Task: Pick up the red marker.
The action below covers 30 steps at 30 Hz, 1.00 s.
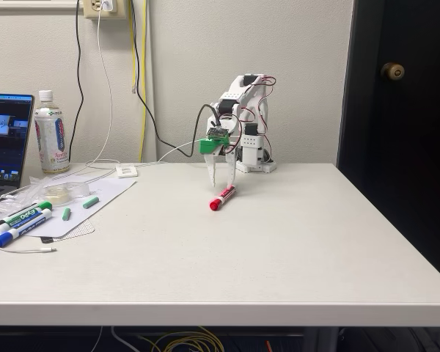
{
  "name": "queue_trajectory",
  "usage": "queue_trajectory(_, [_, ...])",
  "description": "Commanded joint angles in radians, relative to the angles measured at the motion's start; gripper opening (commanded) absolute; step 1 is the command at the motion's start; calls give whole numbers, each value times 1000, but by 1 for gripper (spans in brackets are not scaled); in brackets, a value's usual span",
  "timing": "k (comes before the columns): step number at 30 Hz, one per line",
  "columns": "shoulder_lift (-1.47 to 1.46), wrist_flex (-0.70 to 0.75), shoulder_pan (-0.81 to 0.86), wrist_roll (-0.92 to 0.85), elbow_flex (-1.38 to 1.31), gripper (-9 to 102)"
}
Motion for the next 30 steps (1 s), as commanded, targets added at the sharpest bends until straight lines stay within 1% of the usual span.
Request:
queue_trajectory(1, [64, 20, -21, 49, -18, 17])
queue_trajectory(5, [63, 14, -48, 107, -21, 14])
queue_trajectory(16, [-26, -81, -58, 172, -5, 15])
queue_trajectory(20, [-20, -103, -34, 164, -26, 20])
queue_trajectory(23, [-14, -137, -12, 158, -32, 22])
queue_trajectory(30, [-20, -153, 38, 98, -69, 23])
